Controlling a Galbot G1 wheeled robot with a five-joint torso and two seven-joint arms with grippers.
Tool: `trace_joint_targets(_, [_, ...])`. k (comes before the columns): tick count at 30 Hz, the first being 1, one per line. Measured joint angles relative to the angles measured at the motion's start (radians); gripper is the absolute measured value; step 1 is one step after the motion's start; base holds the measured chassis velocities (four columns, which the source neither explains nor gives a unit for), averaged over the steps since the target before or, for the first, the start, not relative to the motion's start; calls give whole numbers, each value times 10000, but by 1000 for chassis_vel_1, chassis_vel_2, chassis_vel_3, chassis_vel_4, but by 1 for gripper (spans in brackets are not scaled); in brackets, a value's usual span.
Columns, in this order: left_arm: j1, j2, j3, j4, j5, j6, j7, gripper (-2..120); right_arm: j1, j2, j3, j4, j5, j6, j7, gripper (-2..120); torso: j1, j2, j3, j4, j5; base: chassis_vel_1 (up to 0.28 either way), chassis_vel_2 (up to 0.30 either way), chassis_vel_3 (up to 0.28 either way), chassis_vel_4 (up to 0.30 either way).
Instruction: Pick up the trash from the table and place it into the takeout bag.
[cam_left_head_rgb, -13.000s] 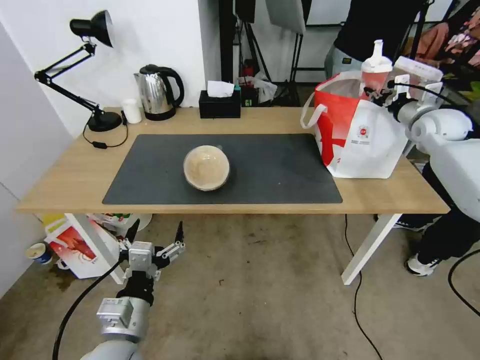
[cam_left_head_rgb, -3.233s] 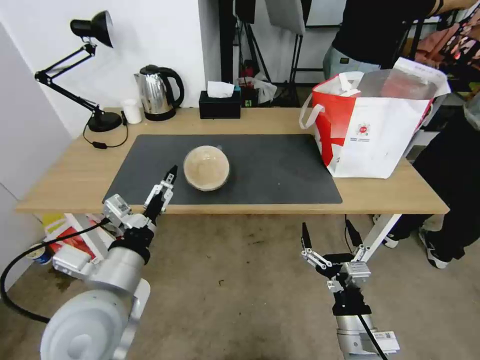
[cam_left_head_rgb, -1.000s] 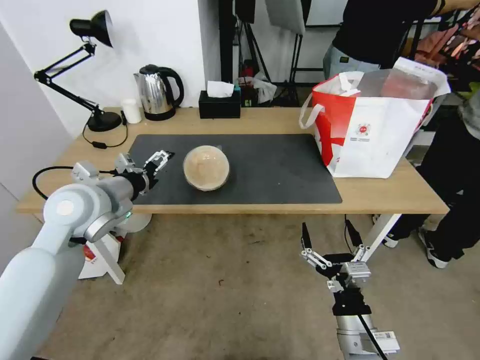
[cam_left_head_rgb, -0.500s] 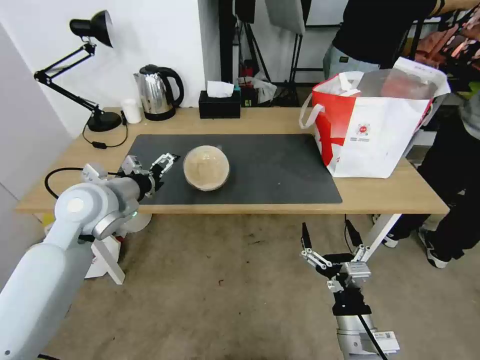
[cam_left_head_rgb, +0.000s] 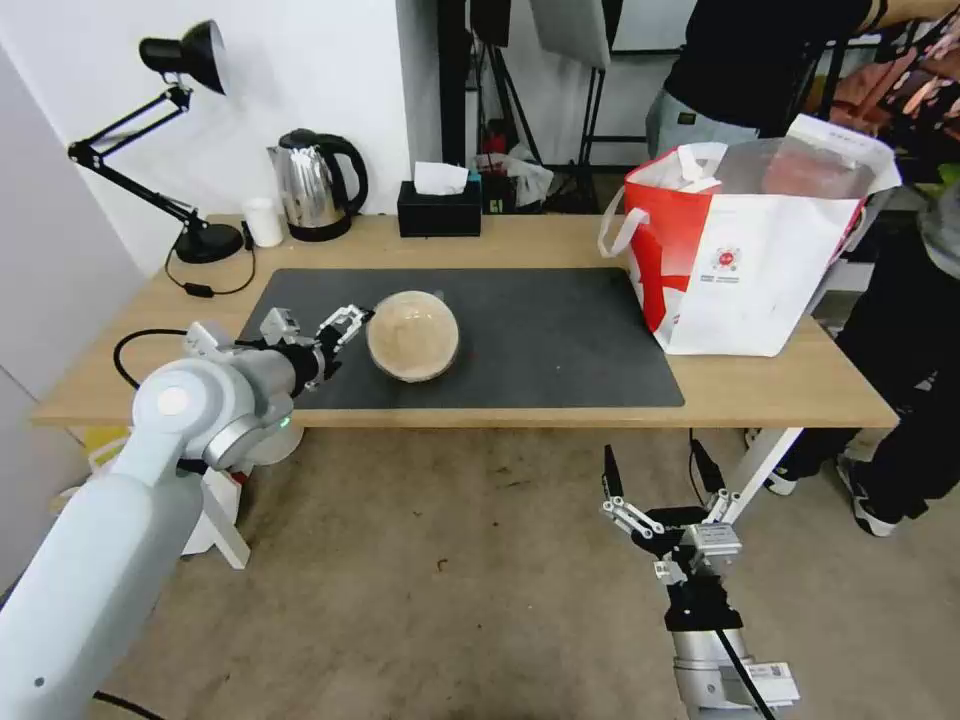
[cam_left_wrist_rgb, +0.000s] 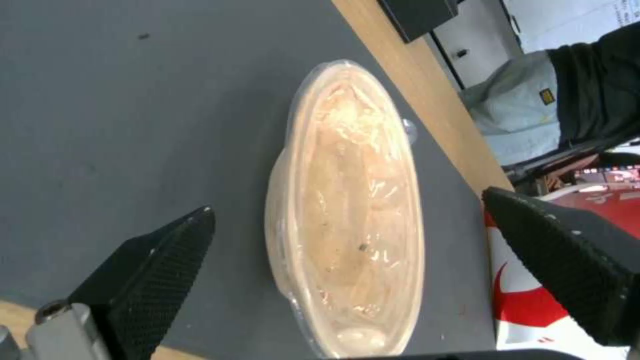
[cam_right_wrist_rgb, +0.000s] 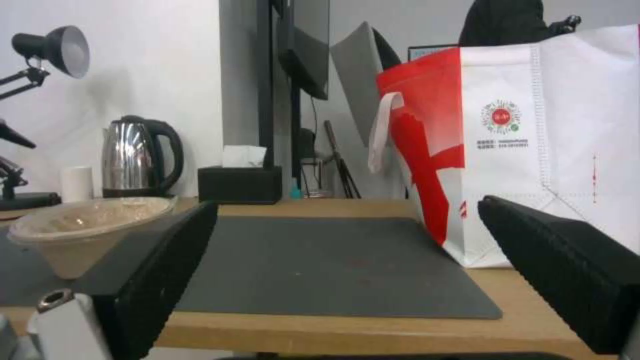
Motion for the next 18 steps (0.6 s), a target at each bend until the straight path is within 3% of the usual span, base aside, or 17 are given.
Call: trace_joint_targets(18, [-432,-300,520,724,238,86,98,100,0,0,0,0,0,0,0,100,0,0,0,1,-1,0,0,0,0])
